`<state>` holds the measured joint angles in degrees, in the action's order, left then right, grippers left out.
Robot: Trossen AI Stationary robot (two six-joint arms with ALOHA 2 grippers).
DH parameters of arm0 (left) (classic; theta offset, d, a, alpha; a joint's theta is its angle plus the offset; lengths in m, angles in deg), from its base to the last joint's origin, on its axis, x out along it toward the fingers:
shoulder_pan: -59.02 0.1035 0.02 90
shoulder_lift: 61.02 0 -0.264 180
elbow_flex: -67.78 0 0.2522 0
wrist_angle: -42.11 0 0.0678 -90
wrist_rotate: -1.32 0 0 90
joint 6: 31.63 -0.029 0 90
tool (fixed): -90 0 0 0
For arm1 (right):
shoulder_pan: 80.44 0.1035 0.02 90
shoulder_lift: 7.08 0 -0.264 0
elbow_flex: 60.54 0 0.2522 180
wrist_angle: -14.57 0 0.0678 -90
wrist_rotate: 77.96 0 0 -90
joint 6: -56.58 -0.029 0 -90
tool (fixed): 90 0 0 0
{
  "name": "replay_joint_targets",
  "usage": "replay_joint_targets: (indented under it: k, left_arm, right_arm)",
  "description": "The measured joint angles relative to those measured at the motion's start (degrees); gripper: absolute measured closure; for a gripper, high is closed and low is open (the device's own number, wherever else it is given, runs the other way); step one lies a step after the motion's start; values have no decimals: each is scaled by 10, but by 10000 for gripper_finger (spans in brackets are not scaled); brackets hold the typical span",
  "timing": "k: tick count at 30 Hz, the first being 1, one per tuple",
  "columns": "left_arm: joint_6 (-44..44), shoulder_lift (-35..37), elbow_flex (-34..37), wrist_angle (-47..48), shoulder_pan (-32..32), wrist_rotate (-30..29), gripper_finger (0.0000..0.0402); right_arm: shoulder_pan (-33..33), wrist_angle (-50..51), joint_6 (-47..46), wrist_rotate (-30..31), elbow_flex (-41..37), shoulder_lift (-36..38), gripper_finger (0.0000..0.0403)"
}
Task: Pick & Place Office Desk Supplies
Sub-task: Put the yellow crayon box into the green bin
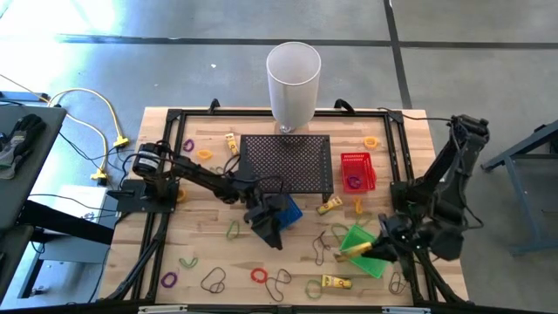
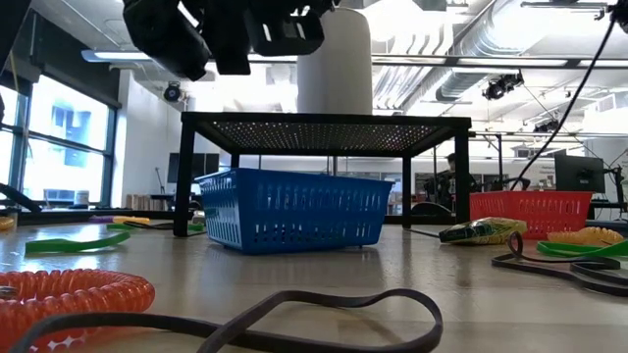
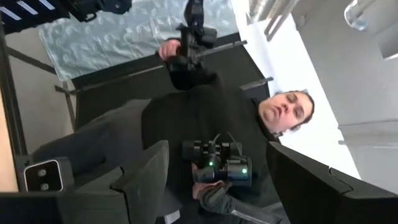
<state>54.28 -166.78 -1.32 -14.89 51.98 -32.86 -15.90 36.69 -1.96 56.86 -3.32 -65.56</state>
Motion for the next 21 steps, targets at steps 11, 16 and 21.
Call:
replay_joint_targets:
  k: [11, 16, 21]
  left_arm:
    - [-23, 0, 0, 0, 14, 4, 139]
    - [-32, 0, 0, 0, 14, 4, 139]
    - [-35, 0, 0, 0, 14, 9, 139]
  right_arm:
    - [44, 97, -212, -80, 0, 29, 399]
    - [22, 221, -342, -189, 0, 76, 399]
    - [-32, 309, -390, -319, 1, 111, 399]
